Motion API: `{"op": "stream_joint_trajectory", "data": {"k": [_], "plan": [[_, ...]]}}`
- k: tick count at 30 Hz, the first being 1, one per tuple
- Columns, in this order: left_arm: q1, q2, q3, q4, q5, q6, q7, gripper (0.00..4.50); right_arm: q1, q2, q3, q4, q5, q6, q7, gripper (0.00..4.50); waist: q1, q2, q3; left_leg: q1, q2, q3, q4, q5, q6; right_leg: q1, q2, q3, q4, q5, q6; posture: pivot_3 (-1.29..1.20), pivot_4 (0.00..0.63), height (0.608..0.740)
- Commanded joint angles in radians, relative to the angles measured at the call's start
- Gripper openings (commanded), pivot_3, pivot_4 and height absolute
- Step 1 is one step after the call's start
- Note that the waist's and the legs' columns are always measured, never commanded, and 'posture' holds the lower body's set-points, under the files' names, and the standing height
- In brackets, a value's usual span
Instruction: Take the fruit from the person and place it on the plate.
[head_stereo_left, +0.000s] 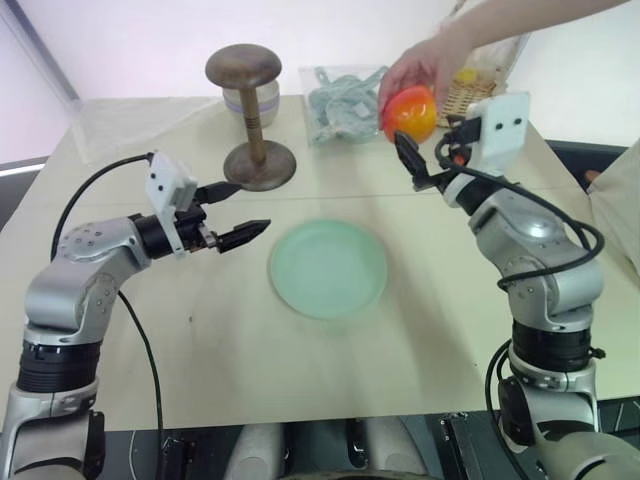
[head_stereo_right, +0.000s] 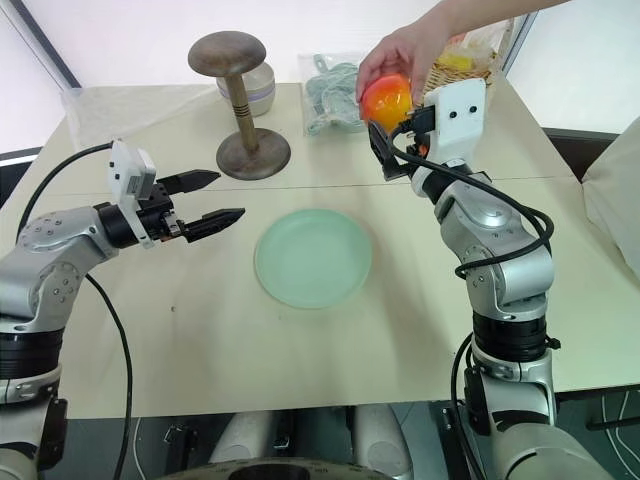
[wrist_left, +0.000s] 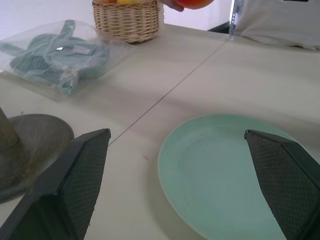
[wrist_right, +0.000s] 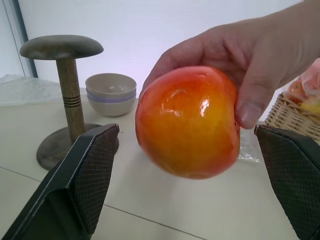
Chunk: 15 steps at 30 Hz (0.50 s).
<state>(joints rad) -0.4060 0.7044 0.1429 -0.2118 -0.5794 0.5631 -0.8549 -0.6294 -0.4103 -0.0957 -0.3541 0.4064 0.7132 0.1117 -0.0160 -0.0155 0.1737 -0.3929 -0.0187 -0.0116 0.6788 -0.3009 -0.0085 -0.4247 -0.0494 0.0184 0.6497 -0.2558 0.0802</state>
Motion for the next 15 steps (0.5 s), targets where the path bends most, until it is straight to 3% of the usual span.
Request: {"op": "stream_joint_trajectory", "data": {"k": [1, 15], "plan": [[-0.002, 0.010, 0.035, -0.038, -0.016, 0.002, 0.006, 4.50, -0.045, 0.014, -0.001, 0.002, -0.018, -0.034, 0.015, 4.45, 0.000, 0.000, 0.000, 0.000, 0.000, 0.000, 0.000, 0.000, 0.000, 0.000, 0.000, 0.000, 0.000, 0.000, 0.000, 0.00, 0.150, 0.740], [0.010, 0.007, 0.041, -0.048, -0.022, 0.006, 0.017, 4.50, -0.094, 0.071, 0.032, 0.097, -0.091, -0.085, 0.053, 4.45, -0.002, 0.000, 0.000, 0.000, 0.000, 0.000, -0.001, 0.000, 0.000, 0.000, -0.001, 0.000, 0.000, 0.000, 0.000, 0.00, 0.150, 0.740]]}}
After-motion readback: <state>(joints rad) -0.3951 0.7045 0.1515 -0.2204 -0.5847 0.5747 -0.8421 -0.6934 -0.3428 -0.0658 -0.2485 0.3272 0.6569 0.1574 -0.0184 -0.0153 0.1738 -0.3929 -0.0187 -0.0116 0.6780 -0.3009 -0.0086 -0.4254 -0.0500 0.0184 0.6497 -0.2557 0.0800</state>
